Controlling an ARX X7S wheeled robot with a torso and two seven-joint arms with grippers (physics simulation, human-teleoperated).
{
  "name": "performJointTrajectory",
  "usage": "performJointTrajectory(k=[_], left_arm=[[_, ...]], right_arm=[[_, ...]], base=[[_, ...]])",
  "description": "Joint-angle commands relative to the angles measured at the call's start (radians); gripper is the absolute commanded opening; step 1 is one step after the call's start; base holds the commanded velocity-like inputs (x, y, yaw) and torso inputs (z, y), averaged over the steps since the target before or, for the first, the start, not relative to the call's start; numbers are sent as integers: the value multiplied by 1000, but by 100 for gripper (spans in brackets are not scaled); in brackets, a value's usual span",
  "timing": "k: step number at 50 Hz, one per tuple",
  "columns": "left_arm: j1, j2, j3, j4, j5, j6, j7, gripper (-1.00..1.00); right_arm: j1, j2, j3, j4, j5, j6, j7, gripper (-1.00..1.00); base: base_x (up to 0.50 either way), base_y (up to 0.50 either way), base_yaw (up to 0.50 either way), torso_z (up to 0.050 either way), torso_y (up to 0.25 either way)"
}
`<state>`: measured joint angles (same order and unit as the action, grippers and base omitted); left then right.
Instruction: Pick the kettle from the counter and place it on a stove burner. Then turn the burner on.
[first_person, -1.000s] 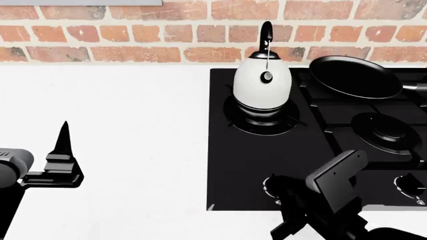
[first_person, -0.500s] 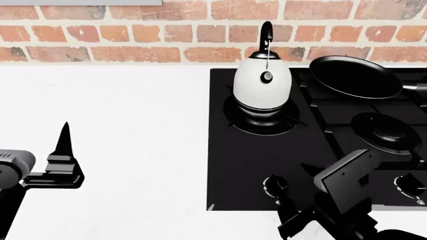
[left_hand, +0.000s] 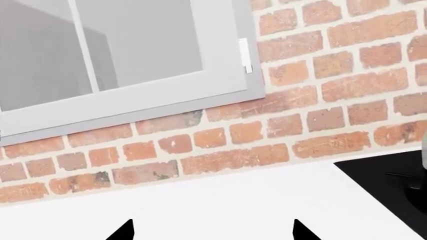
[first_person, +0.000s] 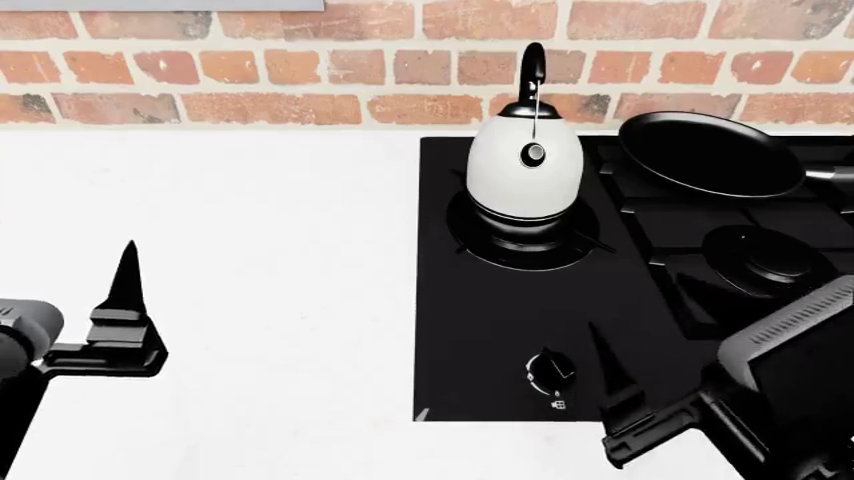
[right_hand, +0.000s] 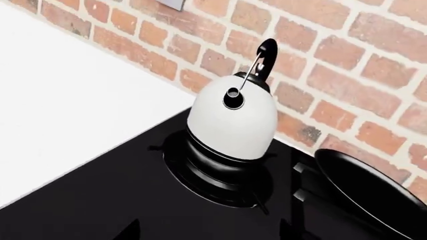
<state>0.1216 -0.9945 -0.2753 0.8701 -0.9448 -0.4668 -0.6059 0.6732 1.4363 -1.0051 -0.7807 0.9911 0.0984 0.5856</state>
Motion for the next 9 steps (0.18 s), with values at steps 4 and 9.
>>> performJointTrajectory(k=[4,9], left_arm=[[236,64,-263,78,5,96,143,100],[310,98,-335,101,19,130,212,100]], right_arm=[[-97,134,-68,-115,-127,-207,137,100],[-118,134,-89,-142,-173,-212,198,100]], base=[[0,0,0,0,0],[0,0,0,0,0]])
